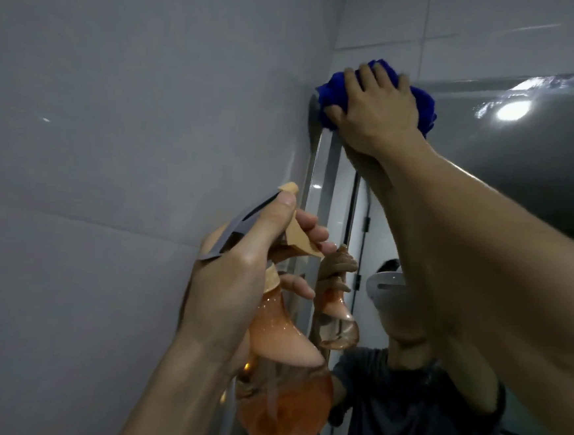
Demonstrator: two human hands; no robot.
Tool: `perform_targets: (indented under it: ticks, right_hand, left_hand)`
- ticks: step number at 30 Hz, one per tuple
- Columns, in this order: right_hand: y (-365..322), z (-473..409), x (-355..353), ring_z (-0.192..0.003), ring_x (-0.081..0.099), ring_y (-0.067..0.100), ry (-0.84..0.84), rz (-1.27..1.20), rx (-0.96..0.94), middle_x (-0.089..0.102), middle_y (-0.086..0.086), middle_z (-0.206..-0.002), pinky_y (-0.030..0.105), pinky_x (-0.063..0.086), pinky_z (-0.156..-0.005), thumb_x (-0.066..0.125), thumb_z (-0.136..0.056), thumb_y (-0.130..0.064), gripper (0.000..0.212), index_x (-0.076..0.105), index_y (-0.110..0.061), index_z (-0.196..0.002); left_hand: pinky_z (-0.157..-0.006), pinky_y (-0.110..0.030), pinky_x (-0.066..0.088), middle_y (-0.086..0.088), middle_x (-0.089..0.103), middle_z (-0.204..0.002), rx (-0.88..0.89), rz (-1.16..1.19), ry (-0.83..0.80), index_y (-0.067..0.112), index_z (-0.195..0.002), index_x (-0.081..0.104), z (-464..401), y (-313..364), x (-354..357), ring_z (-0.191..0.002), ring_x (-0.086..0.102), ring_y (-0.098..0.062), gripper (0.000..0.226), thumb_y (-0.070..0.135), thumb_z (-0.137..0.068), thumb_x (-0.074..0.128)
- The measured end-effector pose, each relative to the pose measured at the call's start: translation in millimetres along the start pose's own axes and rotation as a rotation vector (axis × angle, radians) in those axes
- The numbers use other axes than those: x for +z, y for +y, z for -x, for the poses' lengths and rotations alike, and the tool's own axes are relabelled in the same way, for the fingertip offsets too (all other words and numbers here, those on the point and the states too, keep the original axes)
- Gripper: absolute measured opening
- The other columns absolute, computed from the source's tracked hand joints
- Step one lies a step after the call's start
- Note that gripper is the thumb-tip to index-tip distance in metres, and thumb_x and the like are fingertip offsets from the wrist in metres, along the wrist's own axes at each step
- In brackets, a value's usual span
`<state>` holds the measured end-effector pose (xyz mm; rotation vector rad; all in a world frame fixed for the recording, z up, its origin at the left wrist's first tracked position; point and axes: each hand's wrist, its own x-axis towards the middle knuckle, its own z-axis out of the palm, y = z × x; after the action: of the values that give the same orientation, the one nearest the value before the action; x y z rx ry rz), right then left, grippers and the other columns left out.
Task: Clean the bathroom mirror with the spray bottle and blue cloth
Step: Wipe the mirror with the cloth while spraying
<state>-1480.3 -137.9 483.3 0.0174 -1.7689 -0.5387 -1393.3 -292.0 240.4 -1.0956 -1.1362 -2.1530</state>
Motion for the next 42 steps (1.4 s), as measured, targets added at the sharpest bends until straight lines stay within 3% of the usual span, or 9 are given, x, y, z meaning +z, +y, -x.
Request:
perform_targets:
  ticks: [5,9,13,18,23,31,34,36,42]
  right_hand:
    - [-27.0,85.2,9.7,-0.151,0.014,0.027,-0.062,-0.002,-0.239,0.020,0.009,-0.163,0.048,0.013,-0.122,0.028,-0.099,-0.057,0.068,0.023,-0.019,-0.154]
    - [-31.6,173.1,11.0,-0.153,0.002,0.023,-0.241,-0.023,-0.453,0.007,0.006,-0.166,0.048,0.007,-0.124,0.023,-0.097,-0.055,0.070,0.012,-0.021,-0.157]
    - [-1.1,175.3,5.7,-0.152,0.011,0.023,-0.262,0.049,-0.582,0.015,0.004,-0.165,0.049,0.006,-0.123,0.029,-0.094,-0.060,0.072,0.018,-0.024,-0.156]
    - [69.6,95.0,-20.3,-0.147,0.028,0.027,-0.028,0.046,-0.212,0.029,0.009,-0.160,0.046,0.025,-0.116,0.041,-0.097,-0.056,0.068,0.028,-0.019,-0.153]
    - [89.9,46.1,-21.8,-0.148,0.022,0.032,0.031,0.017,0.120,0.026,0.015,-0.160,0.054,0.018,-0.117,0.034,-0.100,-0.052,0.066,0.023,-0.014,-0.153]
    - [14.4,155.3,2.0,-0.152,0.013,0.025,-0.081,0.007,-0.223,0.018,0.008,-0.164,0.047,0.007,-0.121,0.035,-0.099,-0.056,0.068,0.020,-0.021,-0.156]
    - [14.3,184.5,6.3,-0.152,0.011,0.025,-0.158,0.030,-0.302,0.017,0.009,-0.164,0.048,0.009,-0.124,0.026,-0.098,-0.055,0.069,0.018,-0.020,-0.156]
    - [27.1,193.7,0.8,-0.152,0.011,0.024,-0.171,0.043,-0.289,0.017,0.008,-0.164,0.048,0.010,-0.124,0.024,-0.097,-0.056,0.070,0.018,-0.020,-0.157]
    - [101.8,226.3,-21.0,-0.153,0.009,0.020,-0.118,0.092,-0.096,0.014,0.005,-0.165,0.045,0.008,-0.124,0.029,-0.101,-0.058,0.069,0.013,-0.022,-0.158]
  left_hand:
    - [-0.056,-0.033,0.052,-0.013,0.077,-0.087,-0.063,0.003,0.035,0.011,-0.086,0.074,1.9,-2.7,5.3,-0.090,0.076,-0.031,0.031,0.037,-0.092,0.059]
    - [-0.061,-0.036,0.053,-0.012,0.078,-0.089,-0.111,0.006,0.069,0.010,-0.093,0.076,4.0,-3.5,11.4,-0.089,0.076,-0.029,0.033,0.038,-0.092,0.060]
    - [-0.060,-0.035,0.056,-0.012,0.078,-0.091,-0.129,-0.016,0.041,0.011,-0.093,0.076,3.3,-1.8,16.9,-0.091,0.075,-0.030,0.034,0.040,-0.091,0.060]
    - [-0.051,-0.032,0.053,-0.011,0.076,-0.087,-0.110,0.026,0.016,0.008,-0.089,0.072,1.6,0.2,20.1,-0.091,0.076,-0.031,0.030,0.034,-0.095,0.058]
    - [-0.050,-0.031,0.053,-0.013,0.076,-0.089,-0.116,0.011,-0.010,0.008,-0.089,0.073,1.8,-7.7,26.6,-0.090,0.076,-0.030,0.031,0.035,-0.094,0.058]
    - [-0.055,-0.032,0.052,-0.013,0.077,-0.088,-0.161,-0.003,-0.008,0.007,-0.091,0.074,8.5,-21.1,36.7,-0.089,0.076,-0.030,0.032,0.036,-0.094,0.060]
    - [-0.051,-0.031,0.054,-0.010,0.076,-0.083,-0.238,-0.004,-0.014,0.009,-0.087,0.074,6.6,-26.7,41.9,-0.086,0.075,-0.027,0.032,0.038,-0.091,0.061]
    - [-0.051,-0.032,0.056,-0.009,0.077,-0.083,-0.309,-0.043,-0.031,0.011,-0.087,0.074,6.4,-30.3,46.9,-0.091,0.075,-0.028,0.035,0.044,-0.087,0.063]
    - [-0.050,-0.028,0.056,-0.008,0.078,-0.085,-0.278,-0.095,-0.037,0.010,-0.090,0.074,29.4,-37.0,76.9,-0.080,0.076,-0.021,0.033,0.041,-0.094,0.062]
